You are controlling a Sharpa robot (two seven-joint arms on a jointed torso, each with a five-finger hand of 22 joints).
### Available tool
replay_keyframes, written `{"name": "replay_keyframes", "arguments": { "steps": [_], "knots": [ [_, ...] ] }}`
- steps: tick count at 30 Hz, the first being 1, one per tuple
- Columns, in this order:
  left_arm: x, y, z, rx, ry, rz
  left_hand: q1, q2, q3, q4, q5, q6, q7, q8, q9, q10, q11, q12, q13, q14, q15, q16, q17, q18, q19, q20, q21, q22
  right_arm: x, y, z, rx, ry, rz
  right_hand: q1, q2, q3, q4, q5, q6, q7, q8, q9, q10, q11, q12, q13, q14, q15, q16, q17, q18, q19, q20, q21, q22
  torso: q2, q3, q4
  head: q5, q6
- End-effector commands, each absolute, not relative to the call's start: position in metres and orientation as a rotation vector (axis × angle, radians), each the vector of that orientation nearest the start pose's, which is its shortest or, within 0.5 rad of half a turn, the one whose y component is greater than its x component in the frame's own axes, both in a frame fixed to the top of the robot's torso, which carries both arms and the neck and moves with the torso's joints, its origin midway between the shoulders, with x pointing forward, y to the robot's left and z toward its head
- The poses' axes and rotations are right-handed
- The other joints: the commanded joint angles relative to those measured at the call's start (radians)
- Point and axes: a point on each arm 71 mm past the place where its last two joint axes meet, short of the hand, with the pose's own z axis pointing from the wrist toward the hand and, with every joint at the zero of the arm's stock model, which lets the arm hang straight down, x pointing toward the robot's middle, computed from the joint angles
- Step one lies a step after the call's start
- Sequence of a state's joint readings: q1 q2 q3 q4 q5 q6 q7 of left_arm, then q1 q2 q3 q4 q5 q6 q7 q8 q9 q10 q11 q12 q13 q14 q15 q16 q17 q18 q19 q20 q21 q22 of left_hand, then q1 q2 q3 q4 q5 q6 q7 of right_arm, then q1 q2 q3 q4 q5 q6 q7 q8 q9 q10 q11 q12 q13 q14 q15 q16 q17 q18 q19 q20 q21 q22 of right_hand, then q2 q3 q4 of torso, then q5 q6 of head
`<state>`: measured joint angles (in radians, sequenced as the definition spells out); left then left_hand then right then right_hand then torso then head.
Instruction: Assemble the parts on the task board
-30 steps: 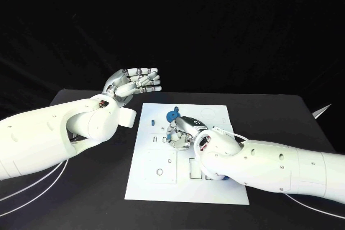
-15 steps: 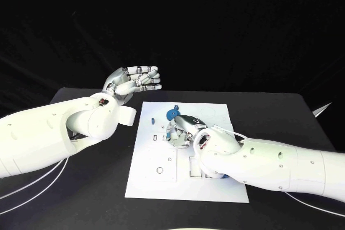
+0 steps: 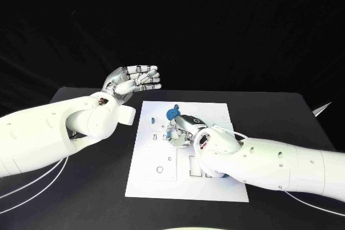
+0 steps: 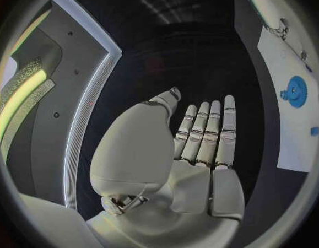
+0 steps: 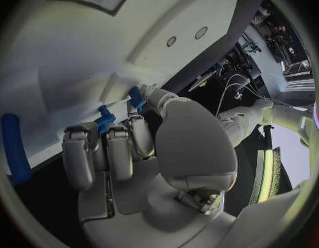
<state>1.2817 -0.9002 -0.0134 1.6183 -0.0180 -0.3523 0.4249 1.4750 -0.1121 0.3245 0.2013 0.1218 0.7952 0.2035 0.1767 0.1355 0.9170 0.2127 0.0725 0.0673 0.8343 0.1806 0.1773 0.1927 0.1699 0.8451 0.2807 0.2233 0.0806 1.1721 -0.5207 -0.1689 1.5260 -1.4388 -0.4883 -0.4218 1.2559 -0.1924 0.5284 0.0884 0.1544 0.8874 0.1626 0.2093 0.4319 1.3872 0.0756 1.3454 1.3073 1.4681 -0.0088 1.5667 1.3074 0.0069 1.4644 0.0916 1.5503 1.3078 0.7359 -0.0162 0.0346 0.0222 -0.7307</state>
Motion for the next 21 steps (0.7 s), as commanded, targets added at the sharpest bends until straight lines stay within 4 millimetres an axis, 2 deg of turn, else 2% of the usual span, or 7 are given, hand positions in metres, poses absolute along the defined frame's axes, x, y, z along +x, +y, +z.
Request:
{"name": "replay_keyframes", "arguments": {
  "steps": [1, 10, 14, 18, 19, 20, 21],
  "knots": [
    [0.487, 0.210, -0.118, -0.987, 1.310, -1.625, 0.002, -0.001, 0.003, -0.002, -0.004, 0.005, 0.054, 0.004, 0.000, 0.004, 0.001, -0.002, 0.000, -0.006, 0.003, -0.007, 0.002, 0.011, 0.005, 0.000, 0.002, -0.001, 0.444, -0.055, -0.230, -0.083, 1.734, 0.710, -0.003, -0.011, -0.008, -0.001, -0.007, -0.008, 0.000, -0.006, -0.003, -0.012, 0.000, -0.008, 0.058, 0.103, 0.009, 0.004, 0.263, 0.001, 0.092, 0.007, -0.008, 0.238, 0.000, 0.0002, 0.0002, -0.001, 0.000],
    [0.487, 0.211, -0.118, -0.987, 1.309, -1.624, 0.002, -0.001, 0.003, -0.002, -0.004, 0.005, 0.054, 0.004, 0.000, 0.004, 0.001, -0.002, 0.000, -0.006, 0.003, -0.007, 0.002, 0.011, 0.005, 0.000, 0.002, -0.001, 0.443, -0.054, -0.229, -0.082, 1.724, 0.724, -0.016, -0.035, -0.031, 0.006, 0.004, -0.021, 0.003, -0.014, -0.011, -0.038, 0.004, -0.037, 0.032, 0.103, 0.013, 0.004, 0.263, 0.004, 0.089, 0.013, -0.015, 0.232, 0.000, 0.0003, -0.0002, 0.000, 0.000],
    [0.487, 0.211, -0.118, -0.988, 1.309, -1.623, 0.002, -0.001, 0.003, -0.002, -0.004, 0.005, 0.054, 0.004, 0.000, 0.004, 0.001, -0.002, 0.000, -0.006, 0.003, -0.007, 0.002, 0.011, 0.005, 0.001, 0.002, -0.001, 0.443, -0.056, -0.227, -0.068, 1.693, 0.731, -0.019, -0.045, -0.060, 0.014, -0.016, -0.046, 0.007, -0.027, -0.019, -0.066, 0.008, -0.069, 0.004, 0.103, 0.016, 0.004, 0.263, 0.004, 0.087, 0.016, -0.018, 0.230, 0.000, 0.0000, 0.0005, 0.000, 0.000],
    [0.488, 0.212, -0.119, -0.987, 1.318, -1.609, 0.001, -0.002, 0.004, -0.002, -0.004, 0.003, 0.055, 0.003, 0.000, 0.003, 0.002, -0.003, 0.000, -0.008, 0.003, -0.008, 0.003, 0.011, 0.004, 0.001, 0.001, -0.002, 0.442, -0.061, -0.222, -0.062, 1.636, 0.743, 0.061, -0.006, -0.284, 0.072, -0.042, -0.103, 0.026, -0.063, -0.045, -0.085, 0.025, -0.081, -0.016, 0.103, 0.031, 0.004, 0.263, 0.007, 0.084, 0.030, -0.027, 0.223, -0.002, 0.0008, -0.0003, 0.003, 0.002],
    [0.488, 0.213, -0.120, -0.986, 1.322, -1.605, 0.001, -0.002, 0.004, -0.002, -0.004, 0.003, 0.055, 0.003, 0.000, 0.002, 0.002, -0.003, 0.000, -0.008, 0.004, -0.008, 0.003, 0.011, 0.004, 0.001, 0.001, -0.002, 0.442, -0.062, -0.222, -0.063, 1.627, 0.745, 0.108, 0.000, -0.364, 0.117, -0.044, -0.125, 0.031, -0.076, -0.058, -0.088, 0.035, -0.081, -0.020, 0.103, 0.037, 0.004, 0.263, 0.008, 0.082, 0.034, -0.030, 0.221, -0.002, 0.0007, -0.0013, 0.004, 0.002],
    [0.489, 0.213, -0.120, -0.983, 1.330, -1.597, 0.000, -0.002, 0.004, -0.002, -0.004, 0.003, 0.055, 0.003, 0.000, 0.002, 0.002, -0.004, 0.000, -0.007, 0.003, -0.008, 0.003, 0.011, 0.005, 0.001, 0.002, -0.002, 0.442, -0.064, -0.220, -0.063, 1.616, 0.748, 0.175, -0.009, -0.433, 0.205, -0.044, -0.164, 0.037, -0.095, -0.078, -0.088, 0.045, -0.078, -0.025, 0.103, 0.048, 0.004, 0.263, 0.008, 0.082, 0.037, -0.030, 0.221, -0.003, 0.0010, -0.0018, 0.004, 0.002],
    [0.489, 0.214, -0.121, -0.978, 1.339, -1.588, -0.004, -0.005, 0.002, -0.001, -0.005, 0.002, 0.055, 0.003, -0.001, 0.001, 0.002, -0.004, -0.001, -0.001, 0.002, -0.004, 0.006, 0.012, 0.009, 0.000, 0.004, -0.001, 0.442, -0.065, -0.219, -0.063, 1.608, 0.752, 0.186, -0.020, -0.443, 0.207, -0.044, -0.230, 0.042, -0.111, -0.110, -0.087, 0.041, -0.077, -0.025, 0.103, 0.044, 0.004, 0.263, 0.008, 0.082, 0.042, -0.030, 0.221, -0.003, 0.0011, -0.0020, 0.004, 0.003]
  ]
}}
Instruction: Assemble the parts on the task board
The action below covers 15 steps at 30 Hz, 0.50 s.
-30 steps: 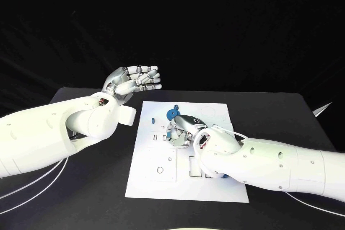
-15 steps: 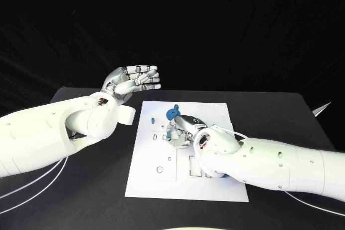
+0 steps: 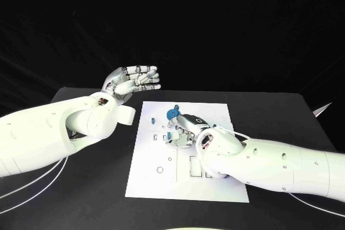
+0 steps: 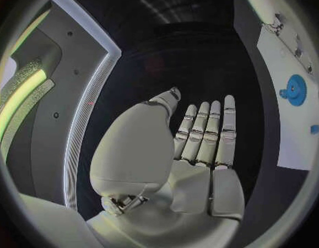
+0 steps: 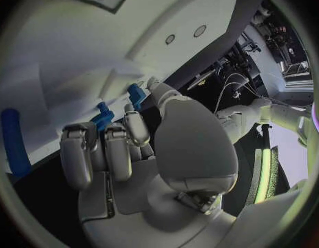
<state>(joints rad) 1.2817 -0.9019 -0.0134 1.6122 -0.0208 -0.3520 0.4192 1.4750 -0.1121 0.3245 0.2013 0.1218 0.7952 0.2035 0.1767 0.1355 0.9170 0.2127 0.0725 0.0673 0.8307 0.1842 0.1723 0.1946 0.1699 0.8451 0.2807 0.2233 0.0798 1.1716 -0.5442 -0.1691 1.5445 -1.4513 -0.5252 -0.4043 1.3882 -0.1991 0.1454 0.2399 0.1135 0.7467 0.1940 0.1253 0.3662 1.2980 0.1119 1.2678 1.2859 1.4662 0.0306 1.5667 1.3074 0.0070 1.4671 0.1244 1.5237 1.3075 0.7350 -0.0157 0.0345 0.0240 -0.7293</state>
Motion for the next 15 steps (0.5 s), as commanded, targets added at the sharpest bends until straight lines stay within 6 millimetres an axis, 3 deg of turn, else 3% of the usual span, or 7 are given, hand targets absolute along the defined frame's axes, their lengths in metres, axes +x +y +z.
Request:
{"name": "replay_keyframes", "arguments": {
  "steps": [1, 4, 6, 10, 12, 14, 15],
  "knots": [
    [0.490, 0.215, -0.121, -0.971, 1.348, -1.579, -0.009, -0.007, 0.000, 0.001, -0.005, 0.000, 0.054, 0.002, -0.001, -0.002, 0.001, -0.005, -0.001, 0.015, -0.005, 0.009, 0.010, 0.013, 0.016, -0.002, 0.009, 0.001, 0.441, -0.067, -0.217, -0.062, 1.600, 0.757, 0.056, -0.015, -0.064, 0.056, -0.003, -0.111, 0.011, -0.032, -0.054, 0.002, 0.004, 0.000, -0.004, 0.105, 0.005, 0.004, 0.263, 0.007, 0.080, 0.010, -0.003, 0.221, -0.003, 0.0009, -0.0026, 0.002, 0.004],
    [0.492, 0.216, -0.123, -0.945, 1.376, -1.547, -0.027, -0.014, -0.013, 0.008, -0.005, 0.001, 0.052, 0.005, -0.001, 0.002, -0.004, 0.000, 0.001, 0.064, -0.018, 0.050, 0.035, 0.014, 0.056, -0.015, 0.033, 0.009, 0.441, -0.072, -0.211, -0.053, 1.585, 0.779, 0.057, -0.016, -0.067, 0.057, -0.003, -0.120, 0.011, -0.035, -0.058, 0.003, 0.004, 0.001, -0.004, 0.105, 0.005, 0.004, 0.263, 0.007, 0.079, 0.010, -0.004, 0.221, -0.005, 0.0015, -0.0041, 0.004, 0.006],
    [0.494, 0.217, -0.125, -0.921, 1.406, -1.517, -0.036, -0.019, -0.022, 0.015, -0.005, 0.005, 0.049, 0.008, 0.001, 0.020, -0.010, 0.010, 0.004, 0.088, -0.027, 0.077, 0.053, 0.014, 0.078, -0.023, 0.048, 0.014, 0.441, -0.077, -0.205, -0.040, 1.574, 0.810, 0.068, 0.008, -0.053, 0.054, -0.003, -0.005, 0.008, -0.009, -0.014, 0.003, 0.002, 0.003, -0.005, 0.105, 0.004, 0.004, 0.263, 0.008, 0.078, 0.010, -0.006, 0.219, -0.009, 0.0023, -0.0055, 0.004, 0.007],
    [0.499, 0.219, -0.130, -0.858, 1.506, -1.432, -0.049, -0.031, -0.049, 0.043, -0.003, 0.037, 0.018, 0.048, 0.022, 0.115, -0.056, 0.095, 0.042, 0.243, -0.088, 0.323, 0.212, 0.012, 0.238, -0.098, 0.191, 0.083, 0.444, -0.096, -0.188, 0.030, 1.572, 0.900, 0.075, 0.031, -0.032, 0.052, 0.009, 0.026, 0.004, 0.009, -0.012, -0.005, -0.002, 0.000, -0.010, 0.102, 0.001, 0.000, 0.255, 0.012, 0.072, 0.007, -0.019, 0.209, -0.016, 0.0029, -0.0058, 0.001, 0.010],
    [0.501, 0.219, -0.133, -0.816, 1.558, -1.386, -0.046, -0.036, -0.053, 0.047, -0.004, 0.031, 0.012, 0.055, 0.028, 0.125, -0.064, 0.118, 0.055, 0.262, -0.105, 0.400, 0.265, 0.009, 0.263, -0.105, 0.230, 0.105, 0.447, -0.107, -0.181, 0.083, 1.587, 0.934, 0.080, 0.042, -0.020, 0.049, 0.018, 0.046, -0.002, 0.026, -0.009, -0.012, -0.007, -0.003, -0.014, 0.099, -0.004, -0.006, 0.243, 0.015, 0.067, 0.004, -0.031, 0.200, -0.021, 0.0041, -0.0065, 0.002, 0.010],
    [0.503, 0.218, -0.137, -0.765, 1.626, -1.332, -0.059, -0.045, -0.072, 0.064, -0.006, 0.060, -0.012, 0.111, 0.058, 0.195, -0.098, 0.233, 0.122, 0.371, -0.139, 0.629, 0.409, 0.011, 0.359, -0.146, 0.364, 0.180, 0.452, -0.122, -0.173, 0.151, 1.609, 0.963, 0.079, 0.049, -0.012, 0.048, 0.026, 0.062, -0.007, 0.042, -0.006, -0.015, -0.012, -0.003, -0.016, 0.097, -0.008, -0.009, 0.238, 0.016, 0.064, 0.000, -0.036, 0.196, -0.025, 0.0047, -0.0075, 0.002, 0.011],
    [0.504, 0.217, -0.139, -0.737, 1.666, -1.301, -0.062, -0.053, -0.084, 0.069, -0.005, 0.069, -0.021, 0.144, 0.079, 0.203, -0.119, 0.306, 0.173, 0.417, -0.151, 0.797, 0.569, 0.008, 0.376, -0.158, 0.428, 0.219, 0.454, -0.131, -0.168, 0.191, 1.617, 0.973, 0.077, 0.053, -0.009, 0.048, 0.027, 0.064, -0.008, 0.045, -0.005, -0.015, -0.013, -0.002, -0.016, 0.097, -0.009, -0.010, 0.236, 0.017, 0.063, -0.001, -0.038, 0.194, -0.028, 0.0049, -0.0086, 0.003, 0.013]
  ]
}}
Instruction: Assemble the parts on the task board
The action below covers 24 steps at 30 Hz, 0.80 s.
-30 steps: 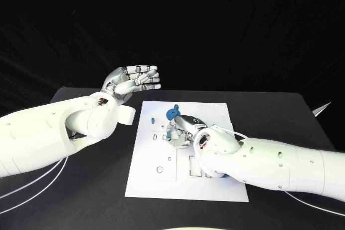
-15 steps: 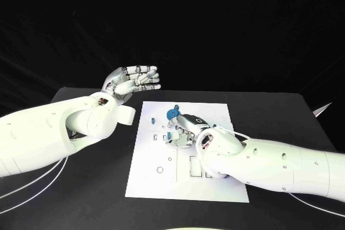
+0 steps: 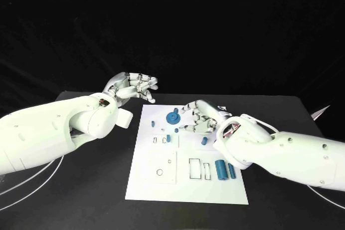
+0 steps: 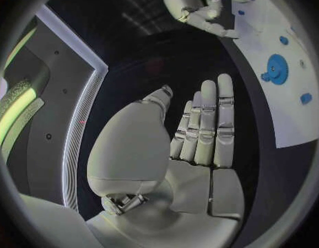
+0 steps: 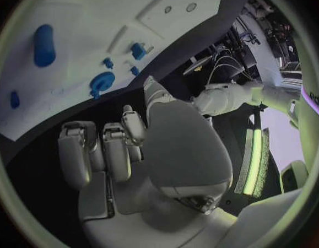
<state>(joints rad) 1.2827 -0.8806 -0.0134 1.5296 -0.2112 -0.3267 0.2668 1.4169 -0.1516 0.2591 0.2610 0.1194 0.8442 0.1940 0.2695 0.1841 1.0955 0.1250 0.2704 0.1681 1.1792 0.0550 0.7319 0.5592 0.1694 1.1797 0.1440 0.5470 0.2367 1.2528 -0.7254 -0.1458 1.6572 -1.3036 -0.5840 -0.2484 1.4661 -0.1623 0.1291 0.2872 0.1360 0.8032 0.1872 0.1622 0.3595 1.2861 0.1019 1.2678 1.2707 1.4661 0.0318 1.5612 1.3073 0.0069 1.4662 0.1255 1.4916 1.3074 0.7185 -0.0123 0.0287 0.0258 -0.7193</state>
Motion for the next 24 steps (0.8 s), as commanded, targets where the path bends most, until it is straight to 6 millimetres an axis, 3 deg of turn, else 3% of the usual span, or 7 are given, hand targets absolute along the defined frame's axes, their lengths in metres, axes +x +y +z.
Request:
{"name": "replay_keyframes", "arguments": {
  "steps": [1, 4, 5, 6, 9, 15, 24],
  "knots": [
    [0.505, 0.217, -0.140, -0.713, 1.695, -1.275, -0.036, 0.012, -0.030, 0.022, 0.001, 0.019, -0.021, 0.103, 0.065, 0.016, -0.030, 0.248, 0.172, 0.141, -0.029, 0.472, 0.470, 0.000, 0.038, -0.033, 0.227, 0.169, 0.457, -0.138, -0.165, 0.223, 1.621, 0.978, -0.002, 0.018, 0.009, 0.001, 0.006, 0.010, -0.003, 0.011, 0.002, -0.002, -0.003, -0.001, 0.000, 0.097, -0.011, -0.004, 0.237, 0.017, 0.064, -0.003, -0.006, 0.194, -0.015, 0.0014, -0.0048, 0.003, 0.001],
    [0.508, 0.214, -0.144, -0.619, 1.780, -1.181, -0.028, 0.035, -0.012, 0.019, 0.008, 0.015, -0.044, 0.215, 0.146, -0.055, -0.056, 0.508, 0.364, 0.235, -0.052, 0.655, 0.697, -0.033, 0.083, -0.048, 0.533, 0.517, 0.465, -0.162, -0.154, 0.317, 1.620, 0.976, -0.013, 0.025, 0.011, 0.002, 0.009, 0.012, -0.004, 0.017, 0.002, 0.002, -0.005, 0.005, 0.004, 0.097, -0.013, -0.004, 0.237, 0.017, 0.065, -0.005, -0.005, 0.196, -0.024, 0.0023, -0.0085, 0.007, -0.001],
    [0.509, 0.212, -0.145, -0.582, 1.819, -1.144, -0.022, 0.031, -0.007, 0.020, 0.007, 0.024, -0.051, 0.236, 0.159, -0.048, -0.063, 0.544, 0.387, 0.259, -0.058, 0.684, 0.741, -0.041, 0.100, -0.051, 0.582, 0.584, 0.468, -0.171, -0.151, 0.349, 1.618, 0.971, -0.013, 0.025, 0.011, 0.002, 0.009, 0.012, -0.004, 0.017, 0.002, 0.002, -0.005, 0.005, 0.004, 0.097, -0.013, -0.004, 0.237, 0.017, 0.065, -0.005, -0.005, 0.196, -0.025, 0.0023, -0.0085, 0.008, -0.001],
    [0.510, 0.210, -0.145, -0.545, 1.855, -1.106, -0.036, 0.028, 0.012, 0.029, 0.008, 0.019, -0.068, 0.286, 0.202, -0.018, -0.078, 0.696, 0.532, 0.309, -0.070, 0.742, 0.832, -0.060, 0.130, -0.062, 0.696, 0.729, 0.470, -0.180, -0.147, 0.380, 1.614, 0.966, -0.014, 0.025, 0.012, 0.002, 0.010, 0.012, -0.004, 0.018, 0.002, 0.003, -0.005, 0.006, 0.005, 0.097, -0.013, -0.004, 0.237, 0.016, 0.066, -0.005, -0.003, 0.197, -0.028, 0.0025, -0.0090, 0.010, -0.003],
    [0.514, 0.205, -0.145, -0.455, 1.940, -0.993, -0.097, 0.029, 0.022, 0.028, 0.005, 0.012, -0.083, 0.338, 0.257, 0.068, -0.088, 0.866, 0.729, 0.346, -0.079, 0.784, 0.907, -0.078, 0.156, -0.066, 0.790, 0.858, 0.477, -0.200, -0.140, 0.452, 1.602, 0.953, -0.021, 0.026, 0.012, 0.003, 0.011, 0.012, -0.005, 0.021, 0.002, 0.005, -0.006, 0.008, 0.006, 0.097, -0.014, -0.004, 0.238, 0.016, 0.067, -0.006, -0.001, 0.198, -0.037, 0.0032, -0.0108, 0.016, -0.006],
    [0.522, 0.196, -0.150, -0.320, 2.128, -0.723, -0.216, 0.044, -0.004, 0.033, 0.002, 0.011, -0.094, 0.393, 0.329, 0.121, -0.096, 0.951, 0.840, 0.365, -0.085, 0.806, 0.950, -0.087, 0.166, -0.071, 0.841, 0.928, 0.487, -0.228, -0.135, 0.538, 1.584, 0.915, -0.028, 0.027, 0.012, 0.002, 0.015, 0.011, -0.005, 0.023, 0.001, 0.005, -0.006, 0.009, 0.006, 0.097, -0.014, -0.004, 0.238, 0.016, 0.067, -0.007, -0.002, 0.198, -0.046, 0.0056, -0.0111, 0.023, -0.016],
    [0.528, 0.179, -0.162, -0.168, 2.271, -0.502, -0.286, 0.069, -0.048, 0.033, 0.001, 0.009, -0.106, 0.436, 0.396, 0.145, -0.106, 0.982, 0.885, 0.378, -0.094, 0.821, 0.978, -0.093, 0.181, -0.077, 0.867, 0.971, 0.493, -0.242, -0.134, 0.571, 1.574, 0.851, -0.043, 0.016, 0.012, 0.000, 0.052, 0.005, -0.006, 0.031, -0.001, 0.008, -0.008, 0.014, 0.008, 0.097, -0.016, -0.005, 0.236, 0.016, 0.066, -0.009, -0.004, 0.196, -0.046, 0.0048, -0.0096, 0.027, -0.022]
  ]
}}
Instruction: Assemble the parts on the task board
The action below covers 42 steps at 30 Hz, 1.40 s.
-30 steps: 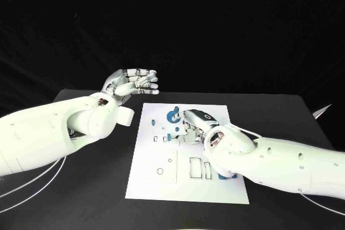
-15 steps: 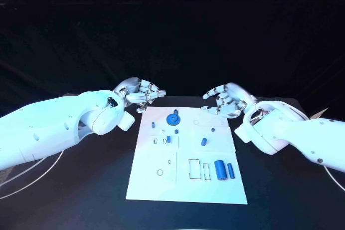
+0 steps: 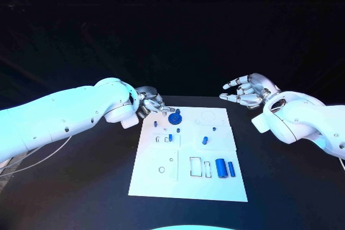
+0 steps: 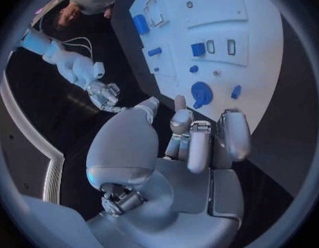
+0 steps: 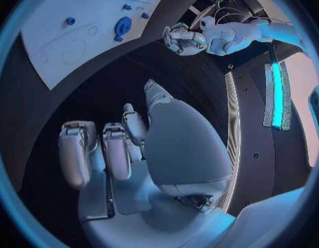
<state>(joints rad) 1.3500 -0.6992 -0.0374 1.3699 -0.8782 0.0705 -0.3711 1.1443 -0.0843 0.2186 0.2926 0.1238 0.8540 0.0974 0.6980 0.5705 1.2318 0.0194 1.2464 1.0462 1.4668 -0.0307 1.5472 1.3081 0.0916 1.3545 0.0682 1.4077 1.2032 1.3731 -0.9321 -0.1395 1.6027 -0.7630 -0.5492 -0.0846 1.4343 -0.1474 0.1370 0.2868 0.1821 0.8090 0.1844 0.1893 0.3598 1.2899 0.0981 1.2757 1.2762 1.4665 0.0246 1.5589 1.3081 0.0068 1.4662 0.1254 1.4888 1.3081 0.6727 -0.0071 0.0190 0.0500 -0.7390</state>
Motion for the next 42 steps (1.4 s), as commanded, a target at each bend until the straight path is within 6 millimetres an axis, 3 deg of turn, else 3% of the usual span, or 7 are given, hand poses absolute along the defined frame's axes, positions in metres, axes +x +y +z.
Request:
{"name": "replay_keyframes", "arguments": {
  "steps": [1, 8, 29, 42],
  "knots": [
    [0.529, 0.177, -0.164, -0.148, 2.285, -0.484, -0.016, 0.002, -0.010, 0.002, -0.004, -0.001, -0.010, 0.010, 0.014, 0.010, -0.001, 0.007, 0.008, 0.090, -0.009, 0.006, 0.230, -0.016, 0.006, -0.002, 0.006, 0.005, 0.493, -0.243, -0.134, 0.572, 1.575, 0.847, -0.011, 0.001, 0.004, 0.001, 0.006, -0.001, -0.004, 0.004, -0.001, 0.005, -0.004, 0.006, 0.002, 0.096, -0.009, -0.003, 0.235, 0.016, 0.066, -0.009, -0.002, 0.196, 0.001, -0.0002, -0.0009, 0.003, -0.003],
    [0.532, 0.167, -0.172, -0.063, 2.351, -0.406, -0.053, 0.023, -0.037, 0.002, -0.015, -0.006, -0.017, 0.031, 0.055, 0.035, -0.007, 0.035, 0.049, 0.099, -0.014, 0.018, 0.251, -0.021, 0.021, -0.007, 0.022, 0.035, 0.495, -0.246, -0.135, 0.579, 1.576, 0.826, -0.017, -0.002, 0.002, 0.002, 0.009, -0.003, -0.004, 0.006, -0.002, 0.007, -0.004, 0.008, 0.003, 0.096, -0.009, -0.003, 0.234, 0.016, 0.067, -0.009, -0.001, 0.196, 0.003, -0.0001, -0.0026, 0.000, -0.005],
    [0.533, 0.144, -0.189, 0.002, 2.410, -0.367, -0.060, 0.031, -0.049, 0.001, -0.015, -0.027, -0.012, 0.017, 0.066, 0.017, -0.004, 0.021, 0.030, 0.096, -0.012, 0.014, 0.245, -0.022, 0.022, -0.007, 0.025, 0.040, 0.498, -0.246, -0.136, 0.577, 1.589, 0.811, -0.025, -0.003, 0.002, 0.003, 0.014, -0.007, -0.003, 0.006, -0.003, 0.006, -0.004, 0.006, 0.001, 0.095, -0.009, -0.005, 0.231, 0.018, 0.064, -0.009, -0.007, 0.192, 0.003, 0.0006, -0.0011, 0.001, -0.014],
    [0.533, 0.136, -0.193, 0.015, 2.436, -0.372, -0.054, 0.036, -0.051, 0.000, -0.011, -0.032, -0.009, 0.011, 0.070, 0.003, -0.001, 0.009, 0.015, 0.096, -0.010, 0.014, 0.244, -0.022, 0.020, -0.005, 0.024, 0.039, 0.499, -0.242, -0.137, 0.561, 1.595, 0.811, -0.031, -0.003, 0.001, 0.003, 0.015, -0.011, -0.002, 0.006, -0.004, 0.004, -0.003, 0.006, 0.000, 0.097, -0.008, -0.003, 0.235, 0.017, 0.065, -0.009, -0.005, 0.194, 0.005, 0.0007, -0.0009, -0.008, -0.014]
  ]
}}
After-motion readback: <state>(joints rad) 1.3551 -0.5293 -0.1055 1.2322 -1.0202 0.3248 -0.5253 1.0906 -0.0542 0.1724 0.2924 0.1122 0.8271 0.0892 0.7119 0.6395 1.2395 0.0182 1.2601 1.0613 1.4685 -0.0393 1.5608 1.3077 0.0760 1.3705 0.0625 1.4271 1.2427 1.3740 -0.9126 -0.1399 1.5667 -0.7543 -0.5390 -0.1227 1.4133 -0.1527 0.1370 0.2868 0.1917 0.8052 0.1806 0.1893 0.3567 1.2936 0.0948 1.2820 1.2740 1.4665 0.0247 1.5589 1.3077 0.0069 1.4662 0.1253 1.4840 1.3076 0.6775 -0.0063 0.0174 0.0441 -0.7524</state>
